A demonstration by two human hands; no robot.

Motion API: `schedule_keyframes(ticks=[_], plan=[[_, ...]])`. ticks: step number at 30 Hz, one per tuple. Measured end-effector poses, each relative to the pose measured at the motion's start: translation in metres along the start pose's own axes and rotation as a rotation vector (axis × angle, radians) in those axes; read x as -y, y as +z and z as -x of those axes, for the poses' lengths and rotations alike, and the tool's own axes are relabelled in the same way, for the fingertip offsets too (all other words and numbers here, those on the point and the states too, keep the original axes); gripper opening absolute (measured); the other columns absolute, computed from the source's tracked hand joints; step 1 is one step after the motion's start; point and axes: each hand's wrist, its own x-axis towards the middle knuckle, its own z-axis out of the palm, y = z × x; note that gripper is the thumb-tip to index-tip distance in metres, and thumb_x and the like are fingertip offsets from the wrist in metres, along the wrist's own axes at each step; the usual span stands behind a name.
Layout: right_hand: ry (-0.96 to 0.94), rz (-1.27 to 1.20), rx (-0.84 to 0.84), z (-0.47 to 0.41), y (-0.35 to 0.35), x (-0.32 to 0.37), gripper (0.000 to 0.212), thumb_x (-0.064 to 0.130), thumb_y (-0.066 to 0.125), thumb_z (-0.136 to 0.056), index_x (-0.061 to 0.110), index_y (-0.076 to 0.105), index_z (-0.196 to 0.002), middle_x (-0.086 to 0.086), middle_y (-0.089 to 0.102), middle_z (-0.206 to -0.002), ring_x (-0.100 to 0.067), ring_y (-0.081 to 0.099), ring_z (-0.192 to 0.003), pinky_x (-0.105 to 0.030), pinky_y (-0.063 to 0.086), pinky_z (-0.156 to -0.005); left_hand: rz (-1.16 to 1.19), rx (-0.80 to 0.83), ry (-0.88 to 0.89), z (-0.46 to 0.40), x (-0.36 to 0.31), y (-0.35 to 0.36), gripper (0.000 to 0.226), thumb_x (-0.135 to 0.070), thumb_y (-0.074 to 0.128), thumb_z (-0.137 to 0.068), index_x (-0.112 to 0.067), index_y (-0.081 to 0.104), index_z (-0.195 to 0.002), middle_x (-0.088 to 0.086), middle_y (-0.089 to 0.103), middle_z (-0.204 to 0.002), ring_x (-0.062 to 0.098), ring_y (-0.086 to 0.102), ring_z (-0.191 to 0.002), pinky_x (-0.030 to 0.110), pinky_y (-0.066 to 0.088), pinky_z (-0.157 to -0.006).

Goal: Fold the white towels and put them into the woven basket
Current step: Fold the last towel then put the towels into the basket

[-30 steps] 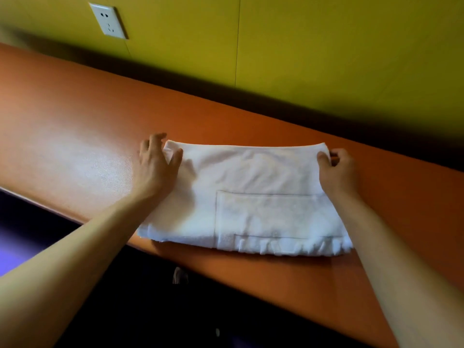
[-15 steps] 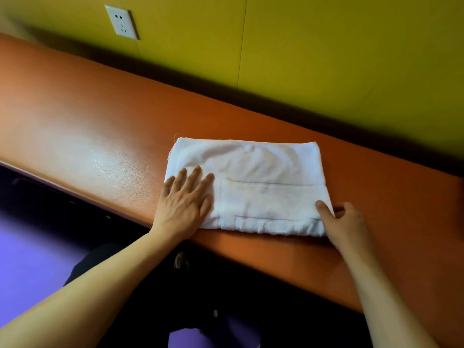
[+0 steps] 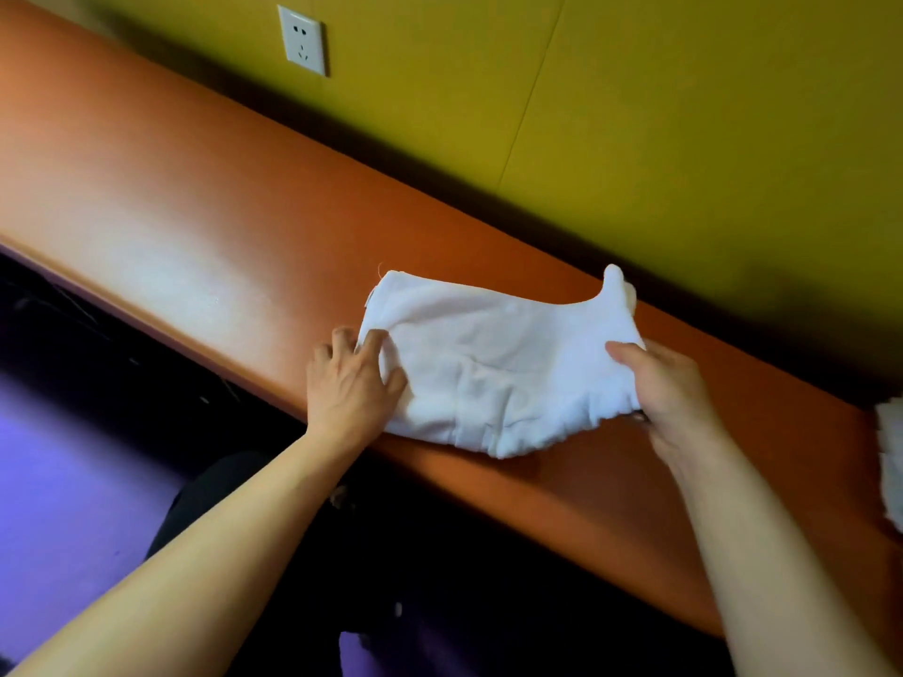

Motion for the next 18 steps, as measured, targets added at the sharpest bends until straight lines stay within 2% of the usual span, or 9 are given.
schedule_keyframes(ticks=[3,7,9,10,12,14,15,17,18], plan=[[-0.188,0.190,0.022,0.023,0.046,0.029,0.012,0.024,0.068,-0.086,0.012,0.072,-0.085,-0.004,0.075,-0.085,-0.022,0.069,-0.078,-0.031,0.050,-0.065,0.148,0.061,-0.011,-0.006,0.010,0.002,0.041,-0.043,0.057,-0.089,-0.029,0.054,-0.127,0.011,0.054,-0.125,0.038,0.047,-0.108,0.044,0.042,-0.095],[-0.298,0.359,0.125,0.056,0.117,0.042,0.012,0.025,0.063,-0.091,0.016,0.065,-0.085,-0.002,0.065,-0.074,-0.023,0.060,-0.071,-0.025,0.044,-0.058,0.388,0.044,-0.086,-0.015,0.015,-0.004,0.033,-0.030,0.048,-0.100,-0.022,0.057,-0.131,0.008,0.059,-0.132,0.031,0.048,-0.122,0.034,0.025,-0.102],[-0.301,0.490,0.191,0.064,0.152,0.033,0.020,0.032,0.058,-0.092,0.016,0.067,-0.099,-0.008,0.071,-0.091,-0.032,0.064,-0.085,-0.031,0.051,-0.072,0.532,0.066,-0.152,-0.019,0.019,-0.012,0.032,-0.028,0.042,-0.103,-0.017,0.058,-0.129,0.004,0.062,-0.130,0.027,0.052,-0.124,0.035,0.028,-0.108],[-0.294,0.576,0.230,0.068,0.168,0.027,0.026,0.035,0.056,-0.092,0.016,0.067,-0.107,-0.011,0.071,-0.101,-0.035,0.063,-0.094,-0.035,0.051,-0.080,0.633,0.084,-0.205,-0.021,0.023,-0.014,0.033,-0.029,0.040,-0.102,-0.018,0.060,-0.126,0.004,0.064,-0.126,0.028,0.054,-0.123,0.040,0.033,-0.109],[-0.247,0.690,0.340,0.072,0.193,0.013,0.037,0.037,0.053,-0.095,0.017,0.061,-0.125,-0.013,0.067,-0.121,-0.037,0.060,-0.111,-0.036,0.046,-0.089,0.782,0.098,-0.268,-0.023,0.029,-0.019,0.039,-0.036,0.037,-0.096,-0.018,0.065,-0.116,0.006,0.068,-0.118,0.030,0.058,-0.116,0.046,0.044,-0.102],[-0.188,0.666,0.470,0.074,0.208,0.002,0.046,0.039,0.050,-0.098,0.016,0.051,-0.138,-0.012,0.062,-0.130,-0.032,0.056,-0.120,-0.035,0.043,-0.097,0.860,0.100,-0.298,-0.023,0.033,-0.023,0.048,-0.047,0.034,-0.089,-0.018,0.069,-0.105,0.006,0.071,-0.108,0.030,0.063,-0.107,0.048,0.048,-0.098],[-0.180,0.603,0.514,0.073,0.209,0.000,0.046,0.038,0.049,-0.099,0.016,0.051,-0.140,-0.011,0.063,-0.127,-0.029,0.058,-0.116,-0.036,0.043,-0.099,0.874,0.111,-0.315,-0.023,0.034,-0.026,0.050,-0.051,0.034,-0.088,-0.018,0.069,-0.102,0.005,0.071,-0.104,0.029,0.063,-0.104,0.049,0.049,-0.097],[-0.174,0.349,0.533,0.069,0.200,-0.001,0.038,0.030,0.049,-0.101,0.015,0.059,-0.135,0.000,0.067,-0.106,-0.016,0.062,-0.095,-0.036,0.047,-0.095,0.854,0.135,-0.318,-0.022,0.032,-0.032,0.050,-0.057,0.038,-0.092,-0.017,0.067,-0.098,0.002,0.070,-0.100,0.030,0.063,-0.105,0.046,0.049,-0.096],[-0.194,0.232,0.473,0.066,0.189,-0.002,0.032,0.023,0.050,-0.101,0.016,0.065,-0.129,0.005,0.067,-0.097,-0.012,0.062,-0.087,-0.033,0.049,-0.088,0.823,0.146,-0.298,-0.020,0.030,-0.034,0.052,-0.063,0.040,-0.091,-0.018,0.066,-0.100,0.002,0.069,-0.100,0.031,0.063,-0.107,0.045,0.048,-0.095]])
